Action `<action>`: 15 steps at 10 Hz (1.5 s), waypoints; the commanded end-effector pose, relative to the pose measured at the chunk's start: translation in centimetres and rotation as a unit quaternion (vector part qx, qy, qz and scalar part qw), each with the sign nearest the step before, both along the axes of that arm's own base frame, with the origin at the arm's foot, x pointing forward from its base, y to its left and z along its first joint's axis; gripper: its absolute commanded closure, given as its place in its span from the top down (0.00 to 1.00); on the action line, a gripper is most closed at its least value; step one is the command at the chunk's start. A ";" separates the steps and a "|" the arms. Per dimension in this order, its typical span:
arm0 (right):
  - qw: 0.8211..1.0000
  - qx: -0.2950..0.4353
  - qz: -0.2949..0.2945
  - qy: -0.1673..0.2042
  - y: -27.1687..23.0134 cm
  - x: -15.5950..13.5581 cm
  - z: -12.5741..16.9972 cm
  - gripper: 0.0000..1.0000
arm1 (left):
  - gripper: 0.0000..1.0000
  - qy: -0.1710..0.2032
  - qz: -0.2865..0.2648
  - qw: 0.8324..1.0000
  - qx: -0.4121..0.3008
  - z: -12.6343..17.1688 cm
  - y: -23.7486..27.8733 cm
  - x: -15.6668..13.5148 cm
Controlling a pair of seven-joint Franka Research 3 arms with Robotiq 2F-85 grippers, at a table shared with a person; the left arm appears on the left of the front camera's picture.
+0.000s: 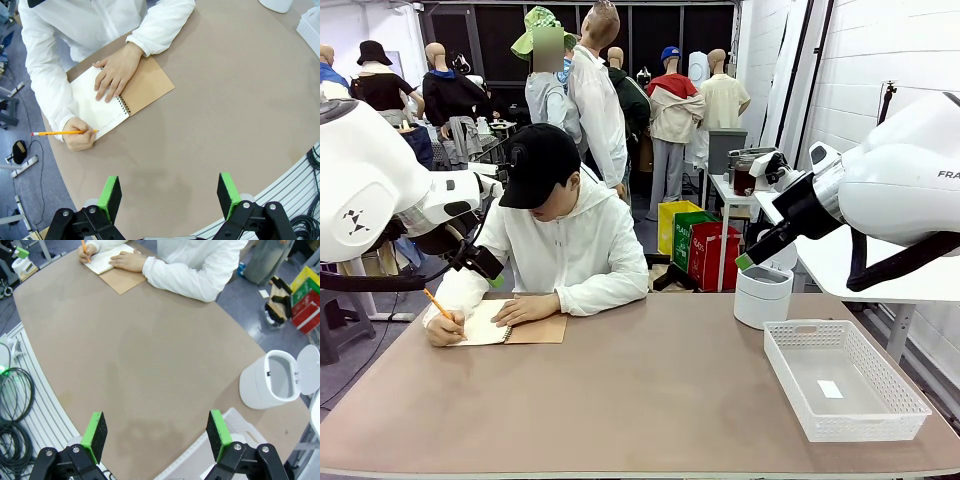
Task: Sort the paper based on its condition.
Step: If a person hands you a paper, place it in the Organizing basket , and if it's crumpled, put it in the Trash can.
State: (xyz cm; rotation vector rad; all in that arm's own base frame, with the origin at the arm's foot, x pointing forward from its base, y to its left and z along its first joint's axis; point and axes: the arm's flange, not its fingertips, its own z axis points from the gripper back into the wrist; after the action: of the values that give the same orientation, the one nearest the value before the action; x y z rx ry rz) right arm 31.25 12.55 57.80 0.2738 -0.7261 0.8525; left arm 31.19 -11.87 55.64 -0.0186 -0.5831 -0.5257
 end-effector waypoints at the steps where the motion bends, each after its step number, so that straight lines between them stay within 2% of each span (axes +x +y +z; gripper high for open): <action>1: 1.000 0.003 0.000 0.001 0.0 0.0 0.0 1.00 | 1.00 -0.003 0.001 1.000 -0.003 0.1 0.1 0.0; 15: 1.000 0.003 0.000 0.001 0.0 0.0 0.0 1.00 | 1.00 -0.003 0.001 1.000 -0.003 0.1 0.1 0.0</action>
State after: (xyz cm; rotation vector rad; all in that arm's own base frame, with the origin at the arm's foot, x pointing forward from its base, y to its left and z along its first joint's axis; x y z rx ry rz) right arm 31.25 12.55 57.80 0.2738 -0.7261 0.8525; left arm 31.19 -11.87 55.64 -0.0186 -0.5831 -0.5257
